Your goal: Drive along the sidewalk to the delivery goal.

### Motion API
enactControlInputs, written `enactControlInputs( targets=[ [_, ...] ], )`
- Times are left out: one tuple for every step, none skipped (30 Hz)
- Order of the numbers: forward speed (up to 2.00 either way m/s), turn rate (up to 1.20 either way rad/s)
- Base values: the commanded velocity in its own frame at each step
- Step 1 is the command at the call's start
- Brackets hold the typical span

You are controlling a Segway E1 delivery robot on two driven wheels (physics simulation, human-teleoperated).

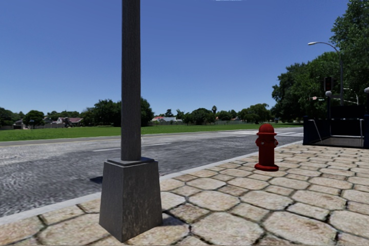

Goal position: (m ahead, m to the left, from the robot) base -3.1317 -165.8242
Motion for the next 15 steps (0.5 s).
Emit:
enactControlInputs(
  targets=[
    [0.38, -0.51],
    [0.4, -0.51],
    [0.44, -0.51],
    [0.46, -0.51],
    [0.47, -0.51],
    [0.47, -0.51],
    [0.47, -0.51],
    [0.47, -0.51],
    [0.47, -0.51],
    [0.47, -0.51],
    [0.47, -0.51],
    [0.47, -0.51],
    [0.47, -0.51],
    [0.47, -0.51],
    [0.47, -0.51]
  ],
)
